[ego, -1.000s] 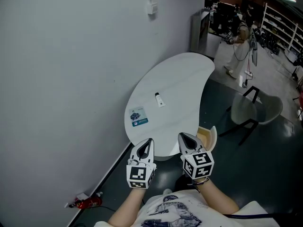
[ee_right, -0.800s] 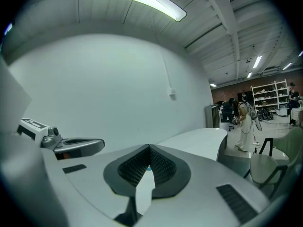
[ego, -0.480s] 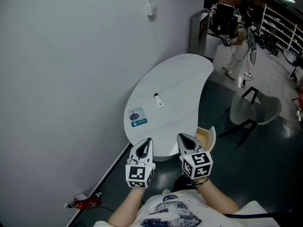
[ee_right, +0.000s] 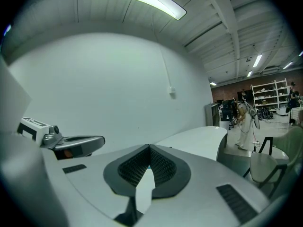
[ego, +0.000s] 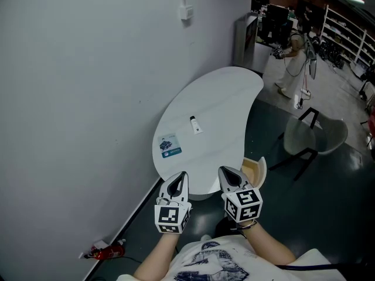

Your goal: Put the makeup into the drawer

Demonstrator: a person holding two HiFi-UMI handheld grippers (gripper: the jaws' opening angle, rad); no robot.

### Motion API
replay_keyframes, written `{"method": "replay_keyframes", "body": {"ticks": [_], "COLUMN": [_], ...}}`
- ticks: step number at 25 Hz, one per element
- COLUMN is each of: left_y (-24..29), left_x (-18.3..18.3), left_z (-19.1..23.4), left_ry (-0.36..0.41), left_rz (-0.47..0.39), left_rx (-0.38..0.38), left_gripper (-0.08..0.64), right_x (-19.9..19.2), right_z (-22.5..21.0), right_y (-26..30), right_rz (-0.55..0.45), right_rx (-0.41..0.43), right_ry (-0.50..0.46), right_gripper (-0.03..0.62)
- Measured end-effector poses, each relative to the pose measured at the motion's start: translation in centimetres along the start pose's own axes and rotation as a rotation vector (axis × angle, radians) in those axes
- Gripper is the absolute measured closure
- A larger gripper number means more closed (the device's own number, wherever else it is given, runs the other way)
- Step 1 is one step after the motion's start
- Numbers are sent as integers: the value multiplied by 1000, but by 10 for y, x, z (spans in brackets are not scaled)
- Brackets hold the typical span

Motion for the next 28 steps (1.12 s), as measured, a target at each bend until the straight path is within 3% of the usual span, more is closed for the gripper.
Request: {"method": "replay_keyframes", "body": {"ticks": [14,28], "left_y": [25,122], "left_x": [-4,1], "left_z": [18,70], "left_ry": [-27,-47], "left_rz": [29,93], "left_rx": [19,76], "left_gripper": [525,525], "right_x": [6,37], "right_z": [-11,-65], "right_y": [30,134], "right_rz": [50,112], "right_rx": [10,57], "right_ry": [-6,-8], "right_gripper": [572,572]}}
Point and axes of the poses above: the fingertips, and each gripper's own axes: y forward along the fingers, z to its left, x out of its top, the point moved 6 cm from there along -y, backward along the fingers, and after that the axes turned 11 degrees about z, right-handed, at the moved point
